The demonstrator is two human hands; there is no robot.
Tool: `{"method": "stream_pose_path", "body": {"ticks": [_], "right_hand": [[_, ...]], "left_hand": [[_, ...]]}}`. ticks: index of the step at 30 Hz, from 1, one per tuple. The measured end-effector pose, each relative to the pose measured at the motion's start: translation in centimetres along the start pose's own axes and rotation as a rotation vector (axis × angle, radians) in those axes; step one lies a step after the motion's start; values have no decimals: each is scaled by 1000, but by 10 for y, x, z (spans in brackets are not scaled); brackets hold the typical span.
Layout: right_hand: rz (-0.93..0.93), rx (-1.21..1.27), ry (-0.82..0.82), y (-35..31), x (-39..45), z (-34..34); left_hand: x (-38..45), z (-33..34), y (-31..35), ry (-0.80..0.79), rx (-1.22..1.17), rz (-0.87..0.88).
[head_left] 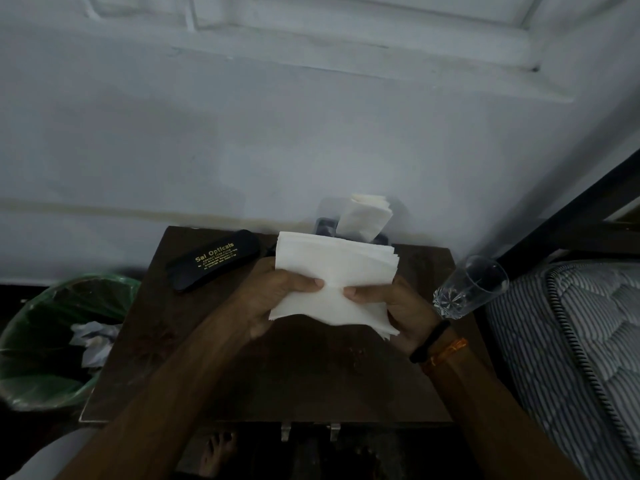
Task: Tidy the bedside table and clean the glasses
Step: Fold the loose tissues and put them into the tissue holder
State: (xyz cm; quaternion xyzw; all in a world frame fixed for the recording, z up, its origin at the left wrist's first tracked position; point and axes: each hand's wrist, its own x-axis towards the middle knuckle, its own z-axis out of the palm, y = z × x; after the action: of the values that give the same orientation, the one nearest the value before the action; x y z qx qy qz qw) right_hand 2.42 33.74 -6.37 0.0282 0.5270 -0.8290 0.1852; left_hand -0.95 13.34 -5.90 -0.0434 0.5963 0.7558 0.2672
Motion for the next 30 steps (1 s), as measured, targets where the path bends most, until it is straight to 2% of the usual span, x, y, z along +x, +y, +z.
{"method": "stream_pose_path", "body": {"ticks": [6,10,17,24,30], "right_hand": [[-7,4,25,-2,5,-6],[-20,62,7,-9,3,-9],[-53,12,84,-23,-2,-15],[-62,-117,21,-30,-5,-26],[-39,-97,119,-38,-12,-27]], "left_hand": [[2,-2,5,-90,-8,49],[4,-2,11,-64,-27,89],[2,-3,14,-113,-25,180],[-1,-2,18,-126,62,320],[0,-8,20,-121,43,351]]}}
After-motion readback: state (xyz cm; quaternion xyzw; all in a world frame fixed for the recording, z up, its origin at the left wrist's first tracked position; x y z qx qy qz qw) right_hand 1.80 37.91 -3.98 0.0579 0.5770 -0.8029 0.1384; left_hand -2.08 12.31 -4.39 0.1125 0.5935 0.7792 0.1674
